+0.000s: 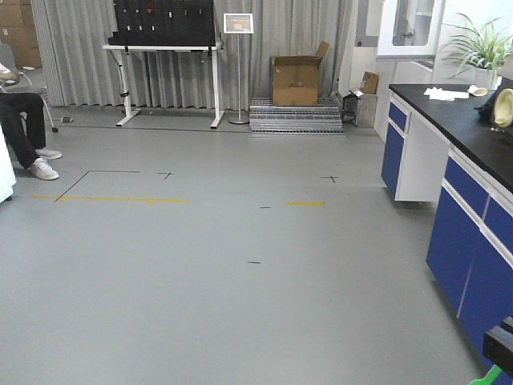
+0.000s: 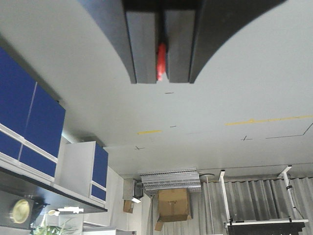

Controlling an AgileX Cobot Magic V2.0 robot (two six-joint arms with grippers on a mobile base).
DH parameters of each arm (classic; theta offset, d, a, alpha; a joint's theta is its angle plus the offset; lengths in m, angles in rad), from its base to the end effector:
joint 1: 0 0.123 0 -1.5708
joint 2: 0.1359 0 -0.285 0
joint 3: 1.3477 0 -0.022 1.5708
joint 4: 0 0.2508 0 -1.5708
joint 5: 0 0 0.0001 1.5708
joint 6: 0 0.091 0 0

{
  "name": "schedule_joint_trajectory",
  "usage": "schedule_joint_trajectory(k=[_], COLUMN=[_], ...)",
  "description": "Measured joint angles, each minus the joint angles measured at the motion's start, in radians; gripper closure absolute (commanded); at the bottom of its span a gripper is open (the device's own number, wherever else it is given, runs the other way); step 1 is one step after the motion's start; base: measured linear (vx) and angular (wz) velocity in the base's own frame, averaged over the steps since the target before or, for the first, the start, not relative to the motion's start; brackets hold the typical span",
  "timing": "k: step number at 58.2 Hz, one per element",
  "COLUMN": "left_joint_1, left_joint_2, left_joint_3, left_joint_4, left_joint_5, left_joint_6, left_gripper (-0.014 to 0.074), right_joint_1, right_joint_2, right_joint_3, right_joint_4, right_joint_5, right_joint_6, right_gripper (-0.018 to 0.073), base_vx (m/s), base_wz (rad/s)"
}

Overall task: Sort red and green spoons into left cabinet
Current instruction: 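Turn the base away from the bench holding both spoons, then drive the base across the room toward the white cabinet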

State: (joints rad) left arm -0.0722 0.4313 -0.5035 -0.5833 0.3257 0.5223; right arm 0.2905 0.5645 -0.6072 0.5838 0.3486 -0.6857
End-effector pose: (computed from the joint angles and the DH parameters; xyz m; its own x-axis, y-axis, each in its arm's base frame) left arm 0.0913 -0.0227 0.3273 -0.1237 -0.0270 -0.9920 0.2413 0.9688 -0.0565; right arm 0.1063 0.0497 0.3463 -0.0960 -0.1617 -0.9822 -0.4757 0.8742 -0.0974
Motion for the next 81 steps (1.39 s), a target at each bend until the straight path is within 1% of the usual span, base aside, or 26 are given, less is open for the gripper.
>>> schedule_joint_trajectory(k=[44, 81], left_joint_1=[0.000, 0.000], left_joint_2=[0.000, 0.000], left_joint_3=[0.000, 0.000], left_joint_4=[0.000, 0.000], left_joint_5=[0.000, 0.000], left_joint_6=[0.000, 0.000], left_gripper=[0.0600, 0.0600], right_joint_1=[0.000, 0.000], right_joint_2=[0.000, -0.002], right_joint_3=[0.001, 0.001], right_joint_4=[0.002, 0.002], right_joint_5=[0.008, 0.015], right_joint_6=[0.001, 0.001], right_gripper=[0.0562, 0.0562], base_vx=[0.60, 0.66], base_wz=[-0.02, 0.00])
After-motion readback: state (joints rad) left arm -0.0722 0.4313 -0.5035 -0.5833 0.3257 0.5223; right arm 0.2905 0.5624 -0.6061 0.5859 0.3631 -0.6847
